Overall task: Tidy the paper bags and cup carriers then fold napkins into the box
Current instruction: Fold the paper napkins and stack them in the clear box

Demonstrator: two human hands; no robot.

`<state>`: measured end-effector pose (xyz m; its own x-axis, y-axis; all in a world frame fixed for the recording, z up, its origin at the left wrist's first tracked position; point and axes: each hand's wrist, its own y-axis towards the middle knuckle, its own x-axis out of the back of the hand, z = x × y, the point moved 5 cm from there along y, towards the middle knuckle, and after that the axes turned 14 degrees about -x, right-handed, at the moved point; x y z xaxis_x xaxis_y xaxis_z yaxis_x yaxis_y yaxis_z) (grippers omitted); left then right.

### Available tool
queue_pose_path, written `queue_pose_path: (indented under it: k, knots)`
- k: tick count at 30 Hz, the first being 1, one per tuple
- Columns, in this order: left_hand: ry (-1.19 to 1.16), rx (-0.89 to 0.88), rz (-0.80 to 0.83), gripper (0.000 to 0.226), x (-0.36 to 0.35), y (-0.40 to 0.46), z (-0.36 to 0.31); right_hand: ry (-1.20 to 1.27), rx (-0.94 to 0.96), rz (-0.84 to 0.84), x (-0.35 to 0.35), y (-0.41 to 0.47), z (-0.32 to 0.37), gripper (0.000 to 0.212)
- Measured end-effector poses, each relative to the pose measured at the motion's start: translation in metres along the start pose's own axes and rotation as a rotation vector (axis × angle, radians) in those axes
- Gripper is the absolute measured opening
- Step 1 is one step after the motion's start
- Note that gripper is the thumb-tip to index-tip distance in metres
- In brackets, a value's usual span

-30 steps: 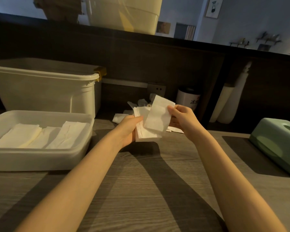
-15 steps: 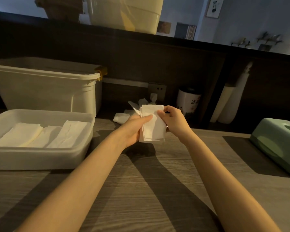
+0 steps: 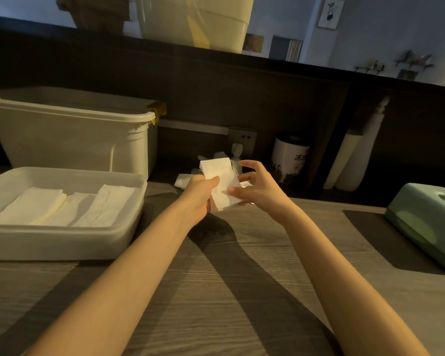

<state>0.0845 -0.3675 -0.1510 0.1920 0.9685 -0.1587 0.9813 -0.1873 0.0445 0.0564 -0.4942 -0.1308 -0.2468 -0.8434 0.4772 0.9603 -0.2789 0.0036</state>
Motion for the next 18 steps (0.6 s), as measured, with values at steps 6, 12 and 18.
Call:
queue_pose_path:
  k: [6, 12, 18]
  knots:
    - [0.044, -0.05, -0.058, 0.036, 0.011, 0.007, -0.002, -0.087, 0.006, -0.291, 0.032, 0.009, -0.017, 0.033]
    - [0.057, -0.071, -0.07, 0.035, 0.015, 0.01, 0.002, -0.408, -0.039, -0.438, 0.041, 0.02, -0.055, 0.028]
    - [0.093, -0.07, -0.071, 0.035, 0.017, 0.01, 0.004, -0.544, -0.096, -0.456, 0.035, 0.033, -0.062, 0.038]
